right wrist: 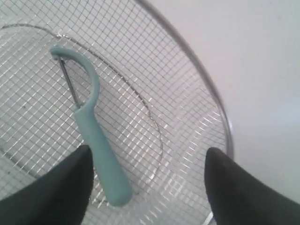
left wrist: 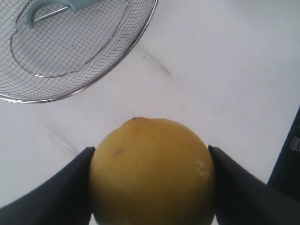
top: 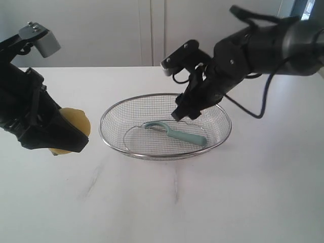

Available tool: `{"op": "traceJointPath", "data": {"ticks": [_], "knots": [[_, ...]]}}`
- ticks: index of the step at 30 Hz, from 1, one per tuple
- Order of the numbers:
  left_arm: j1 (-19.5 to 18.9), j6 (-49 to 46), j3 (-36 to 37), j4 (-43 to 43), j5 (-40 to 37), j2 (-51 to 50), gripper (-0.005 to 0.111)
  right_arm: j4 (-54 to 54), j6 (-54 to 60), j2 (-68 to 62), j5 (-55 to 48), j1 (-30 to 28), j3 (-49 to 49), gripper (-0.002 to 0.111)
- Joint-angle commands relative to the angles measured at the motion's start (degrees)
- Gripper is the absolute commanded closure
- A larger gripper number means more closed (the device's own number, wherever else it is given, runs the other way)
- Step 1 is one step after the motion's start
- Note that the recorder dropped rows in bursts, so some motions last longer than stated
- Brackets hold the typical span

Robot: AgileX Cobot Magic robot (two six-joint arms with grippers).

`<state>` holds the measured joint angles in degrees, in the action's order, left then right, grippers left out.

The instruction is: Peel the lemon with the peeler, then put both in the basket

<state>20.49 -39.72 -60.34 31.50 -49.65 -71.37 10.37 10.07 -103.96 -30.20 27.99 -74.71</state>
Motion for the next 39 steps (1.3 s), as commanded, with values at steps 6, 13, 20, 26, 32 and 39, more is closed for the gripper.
{"op": "traceJointPath", "data": {"ticks": [6, 13, 20, 26, 32, 39], "knots": [[0.3, -0.1, -0.4, 1.4, -0.7, 0.7, 0.107, -0.9, -1.6, 19.3, -30.8, 0.0, 0.1, 0.096], [0.3, -0.1, -0.4, 1.4, 1.6, 0.7, 0.107, -4.1, -1.7, 30.7, -35.2, 0.0, 3.5, 0.108], [0.3, -0.1, -0.4, 1.4, 3.1, 0.7, 0.107, -4.5, -5.3, 37.3, -37.5, 0.0, 4.3, 0.108], [0.3, -0.1, -0.4, 2.4, 5.0, 0.6, 0.107, -4.5, -6.2, 40.8, -37.1, 0.0, 4.3, 0.108], [0.5, 2.5, -4.4, 3.1, 7.6, -2.4, 0.107, -4.5, -7.8, 42.4, -36.8, 0.0, 4.3, 0.108], [8.9, 19.0, -19.8, -18.3, 7.6, -17.9, 0.107, -4.5, -8.5, 42.6, -35.9, 0.0, 4.3, 0.108]]}}
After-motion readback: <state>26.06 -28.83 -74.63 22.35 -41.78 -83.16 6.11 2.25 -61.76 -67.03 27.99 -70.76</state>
